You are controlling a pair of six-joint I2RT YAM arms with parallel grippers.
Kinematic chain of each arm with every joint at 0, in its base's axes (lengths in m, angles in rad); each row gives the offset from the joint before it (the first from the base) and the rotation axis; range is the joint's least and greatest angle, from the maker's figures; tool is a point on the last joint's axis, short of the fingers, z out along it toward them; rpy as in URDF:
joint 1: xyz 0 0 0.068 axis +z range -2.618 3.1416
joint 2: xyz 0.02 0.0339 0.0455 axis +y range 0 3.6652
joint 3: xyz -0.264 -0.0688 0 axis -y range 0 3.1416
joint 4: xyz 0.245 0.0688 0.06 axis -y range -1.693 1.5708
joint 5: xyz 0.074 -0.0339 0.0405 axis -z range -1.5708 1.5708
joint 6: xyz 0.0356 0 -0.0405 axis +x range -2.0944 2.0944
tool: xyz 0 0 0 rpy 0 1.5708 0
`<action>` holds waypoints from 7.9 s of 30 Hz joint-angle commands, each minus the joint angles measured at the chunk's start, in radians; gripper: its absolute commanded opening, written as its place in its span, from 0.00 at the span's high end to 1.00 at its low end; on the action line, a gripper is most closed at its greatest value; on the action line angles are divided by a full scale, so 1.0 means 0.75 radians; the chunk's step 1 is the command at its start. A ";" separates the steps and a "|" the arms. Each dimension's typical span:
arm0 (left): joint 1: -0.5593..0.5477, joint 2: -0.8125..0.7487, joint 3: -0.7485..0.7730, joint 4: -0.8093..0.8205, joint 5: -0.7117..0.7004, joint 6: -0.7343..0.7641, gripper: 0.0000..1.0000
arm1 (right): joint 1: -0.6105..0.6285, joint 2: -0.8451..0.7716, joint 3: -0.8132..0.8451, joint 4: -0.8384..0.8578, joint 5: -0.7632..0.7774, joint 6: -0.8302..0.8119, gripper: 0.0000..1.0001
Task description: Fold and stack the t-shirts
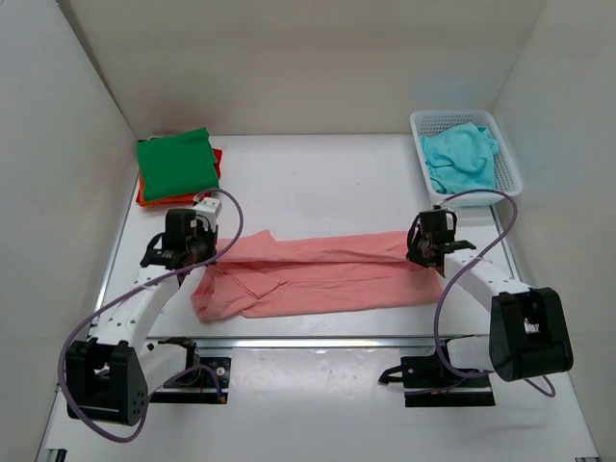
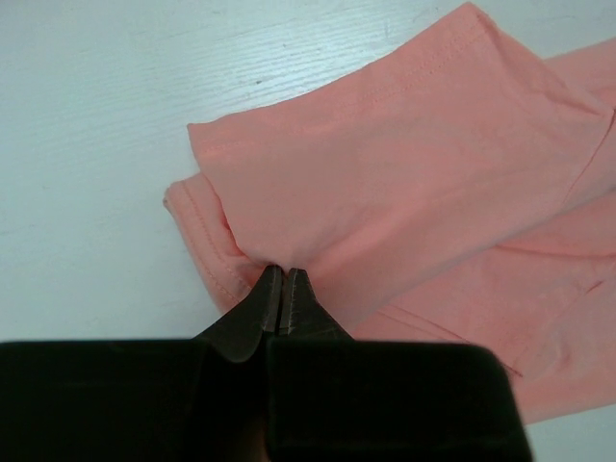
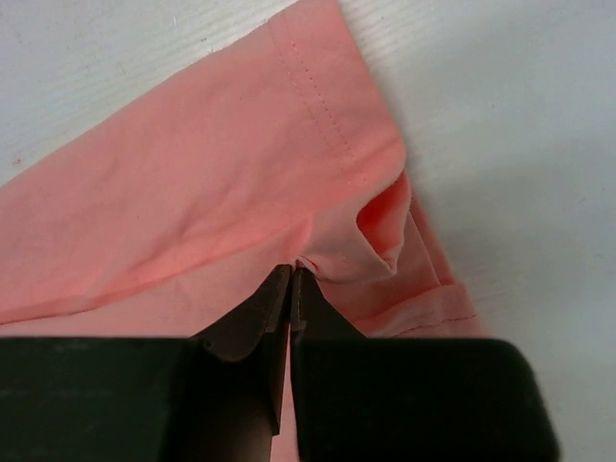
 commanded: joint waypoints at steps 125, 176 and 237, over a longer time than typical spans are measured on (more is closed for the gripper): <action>-0.319 0.788 0.813 -0.008 0.392 -0.457 0.87 | 0.126 0.760 0.700 0.538 -0.652 0.127 0.44; -0.101 0.465 0.259 0.021 0.361 -0.435 0.90 | 0.511 1.643 2.075 -0.294 -0.826 -0.660 1.00; -0.240 1.300 1.311 0.249 0.369 -0.670 0.77 | 0.095 1.336 1.543 0.502 -0.875 -0.096 0.41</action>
